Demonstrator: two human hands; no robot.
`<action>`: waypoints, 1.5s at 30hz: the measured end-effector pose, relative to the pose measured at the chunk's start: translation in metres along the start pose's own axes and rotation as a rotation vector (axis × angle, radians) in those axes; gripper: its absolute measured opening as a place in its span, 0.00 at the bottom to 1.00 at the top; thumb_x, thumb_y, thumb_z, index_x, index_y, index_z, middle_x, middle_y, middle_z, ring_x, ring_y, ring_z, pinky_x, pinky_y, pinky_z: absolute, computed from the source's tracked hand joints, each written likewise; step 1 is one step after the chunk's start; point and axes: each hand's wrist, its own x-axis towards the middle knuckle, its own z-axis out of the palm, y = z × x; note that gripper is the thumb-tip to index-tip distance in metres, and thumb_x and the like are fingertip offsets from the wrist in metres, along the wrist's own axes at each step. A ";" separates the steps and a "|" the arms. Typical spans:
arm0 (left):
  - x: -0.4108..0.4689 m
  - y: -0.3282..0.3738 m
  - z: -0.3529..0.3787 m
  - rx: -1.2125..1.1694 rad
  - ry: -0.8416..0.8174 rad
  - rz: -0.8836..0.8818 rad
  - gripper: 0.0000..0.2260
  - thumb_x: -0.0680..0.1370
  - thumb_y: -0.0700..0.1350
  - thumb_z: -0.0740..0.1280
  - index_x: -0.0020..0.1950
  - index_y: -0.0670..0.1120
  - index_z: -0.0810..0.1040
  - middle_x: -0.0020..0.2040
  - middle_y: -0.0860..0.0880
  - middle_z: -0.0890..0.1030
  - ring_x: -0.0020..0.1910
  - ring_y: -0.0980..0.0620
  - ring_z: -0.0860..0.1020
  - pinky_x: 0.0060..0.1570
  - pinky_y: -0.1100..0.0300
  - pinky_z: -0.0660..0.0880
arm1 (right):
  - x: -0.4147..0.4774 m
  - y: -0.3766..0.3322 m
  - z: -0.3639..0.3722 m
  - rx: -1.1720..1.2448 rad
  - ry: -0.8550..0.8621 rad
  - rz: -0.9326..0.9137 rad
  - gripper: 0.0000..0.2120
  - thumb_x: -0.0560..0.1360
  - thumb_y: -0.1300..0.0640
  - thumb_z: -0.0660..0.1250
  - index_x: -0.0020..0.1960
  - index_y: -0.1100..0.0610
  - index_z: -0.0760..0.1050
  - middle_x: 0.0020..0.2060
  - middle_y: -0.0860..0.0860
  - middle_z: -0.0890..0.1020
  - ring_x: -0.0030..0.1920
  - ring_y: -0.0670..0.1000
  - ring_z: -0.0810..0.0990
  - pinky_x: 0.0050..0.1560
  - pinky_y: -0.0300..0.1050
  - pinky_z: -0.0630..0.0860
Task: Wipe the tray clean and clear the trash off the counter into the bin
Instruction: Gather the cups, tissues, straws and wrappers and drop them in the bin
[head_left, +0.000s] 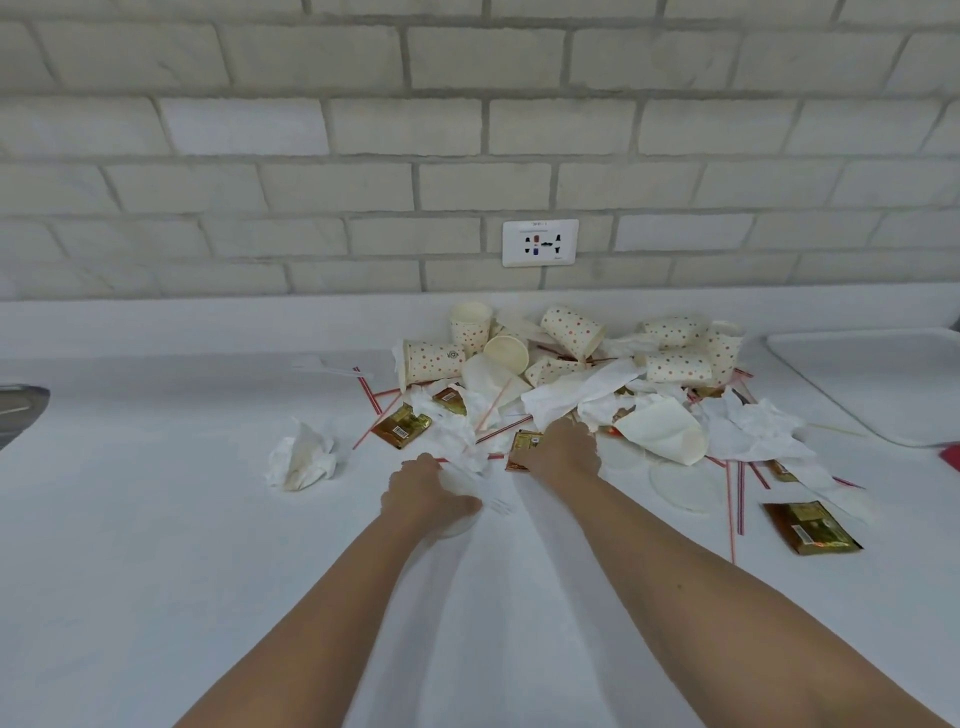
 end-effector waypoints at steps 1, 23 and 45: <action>0.001 0.000 -0.003 -0.031 -0.019 0.012 0.30 0.71 0.57 0.69 0.68 0.45 0.66 0.65 0.47 0.72 0.64 0.47 0.70 0.61 0.56 0.70 | 0.003 -0.001 0.000 0.025 -0.009 0.001 0.33 0.70 0.47 0.72 0.68 0.62 0.65 0.65 0.56 0.72 0.65 0.55 0.71 0.59 0.46 0.72; 0.016 0.080 -0.031 -0.878 0.030 0.204 0.13 0.82 0.45 0.54 0.57 0.42 0.76 0.52 0.45 0.78 0.53 0.46 0.75 0.55 0.53 0.72 | 0.007 0.012 -0.057 1.099 -0.587 -0.204 0.06 0.75 0.66 0.66 0.49 0.57 0.77 0.41 0.54 0.82 0.42 0.52 0.81 0.47 0.52 0.80; 0.024 0.061 -0.013 -0.067 0.272 0.463 0.13 0.82 0.41 0.54 0.63 0.36 0.68 0.62 0.39 0.70 0.58 0.41 0.71 0.51 0.57 0.68 | -0.028 0.060 -0.078 1.106 -0.244 -0.112 0.07 0.76 0.67 0.65 0.46 0.55 0.75 0.44 0.53 0.81 0.43 0.52 0.80 0.41 0.47 0.80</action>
